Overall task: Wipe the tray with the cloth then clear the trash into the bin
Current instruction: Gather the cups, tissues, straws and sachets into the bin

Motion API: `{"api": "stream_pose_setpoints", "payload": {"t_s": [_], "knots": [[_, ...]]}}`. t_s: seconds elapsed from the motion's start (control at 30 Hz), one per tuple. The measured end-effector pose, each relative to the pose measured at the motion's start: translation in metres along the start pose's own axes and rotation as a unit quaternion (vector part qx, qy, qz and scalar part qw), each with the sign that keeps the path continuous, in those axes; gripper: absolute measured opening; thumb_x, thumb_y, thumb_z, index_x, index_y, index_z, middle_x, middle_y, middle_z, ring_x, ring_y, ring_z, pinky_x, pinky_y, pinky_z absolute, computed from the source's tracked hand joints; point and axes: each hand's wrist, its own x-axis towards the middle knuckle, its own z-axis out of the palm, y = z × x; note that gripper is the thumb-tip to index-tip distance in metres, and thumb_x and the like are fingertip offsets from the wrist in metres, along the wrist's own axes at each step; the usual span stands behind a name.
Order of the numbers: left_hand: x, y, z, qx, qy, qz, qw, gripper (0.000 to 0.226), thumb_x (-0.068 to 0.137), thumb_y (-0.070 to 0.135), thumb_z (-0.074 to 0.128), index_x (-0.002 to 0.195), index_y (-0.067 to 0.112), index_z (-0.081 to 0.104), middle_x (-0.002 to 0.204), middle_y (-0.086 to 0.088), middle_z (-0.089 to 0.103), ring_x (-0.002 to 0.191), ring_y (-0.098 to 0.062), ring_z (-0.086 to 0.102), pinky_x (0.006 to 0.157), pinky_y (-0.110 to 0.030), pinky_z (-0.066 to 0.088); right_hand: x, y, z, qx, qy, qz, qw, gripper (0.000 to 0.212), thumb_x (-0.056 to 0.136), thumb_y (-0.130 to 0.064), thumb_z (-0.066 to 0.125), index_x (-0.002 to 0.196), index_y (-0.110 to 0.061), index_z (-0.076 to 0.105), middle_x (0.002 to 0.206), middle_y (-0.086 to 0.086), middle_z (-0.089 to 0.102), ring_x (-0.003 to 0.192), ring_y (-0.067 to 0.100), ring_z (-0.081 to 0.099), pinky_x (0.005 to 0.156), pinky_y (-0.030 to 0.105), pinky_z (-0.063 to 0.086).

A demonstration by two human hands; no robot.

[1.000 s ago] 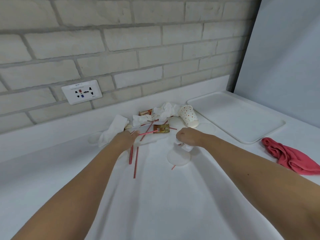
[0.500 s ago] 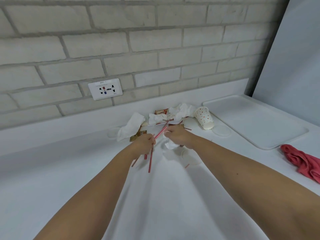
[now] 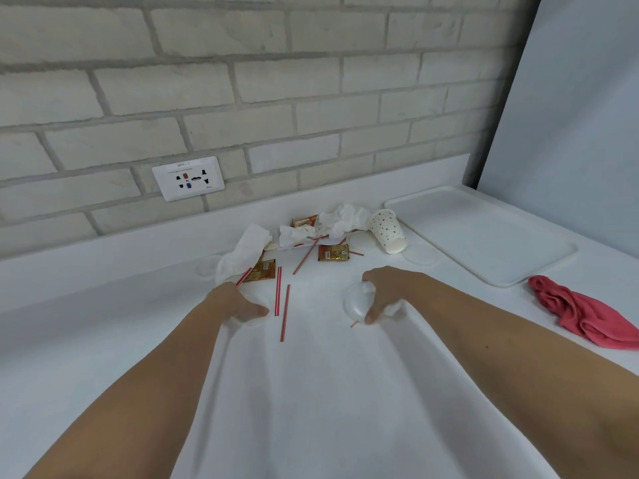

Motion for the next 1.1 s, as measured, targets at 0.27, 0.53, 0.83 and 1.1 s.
{"api": "stream_pose_setpoints", "payload": {"t_s": [0.27, 0.53, 0.83, 1.1], "knots": [[-0.017, -0.01, -0.01, -0.157, -0.066, -0.035, 0.985, 0.038, 0.077, 0.031, 0.075, 0.078, 0.006, 0.047, 0.067, -0.005, 0.045, 0.054, -0.015, 0.038, 0.048, -0.021, 0.03, -0.019, 0.003, -0.012, 0.064, 0.056, 0.018, 0.996, 0.056, 0.088, -0.037, 0.061, 0.137, -0.014, 0.045, 0.127, 0.003, 0.049, 0.114, 0.022, 0.052, 0.06, 0.017, 0.036], [-0.06, 0.013, -0.031, -0.28, 0.019, 0.022, 0.959, 0.014, 0.094, 0.015, 0.051, 0.099, 0.003, 0.045, 0.063, -0.006, 0.033, 0.051, -0.015, 0.026, 0.046, -0.023, 0.021, -0.061, 0.015, -0.019, 0.216, 0.055, 0.02, 0.975, 0.016, 0.089, -0.027, 0.062, 0.088, -0.016, 0.05, 0.079, 0.003, 0.045, 0.062, 0.018, 0.04, 0.046, 0.022, 0.027], [-0.177, 0.139, 0.031, -0.204, -0.031, 0.195, 0.959, 0.012, 0.094, 0.017, 0.042, 0.095, 0.007, 0.049, 0.069, -0.003, 0.038, 0.055, -0.015, 0.031, 0.045, -0.023, 0.025, -0.166, 0.077, -0.007, 0.224, 0.061, 0.051, 0.971, 0.014, 0.085, -0.019, 0.061, 0.078, -0.01, 0.053, 0.05, 0.002, 0.037, 0.049, 0.019, 0.03, 0.045, 0.02, 0.024], [-0.29, 0.244, 0.127, -0.211, -0.131, 0.267, 0.931, 0.012, 0.09, 0.014, 0.037, 0.08, 0.008, 0.04, 0.066, -0.003, 0.033, 0.05, -0.016, 0.027, 0.041, -0.02, 0.024, -0.273, 0.162, 0.049, 0.202, 0.144, 0.095, 0.964, 0.014, 0.083, -0.031, 0.063, 0.084, -0.02, 0.055, 0.086, 0.002, 0.057, 0.082, 0.024, 0.054, 0.066, 0.03, 0.041]]}}
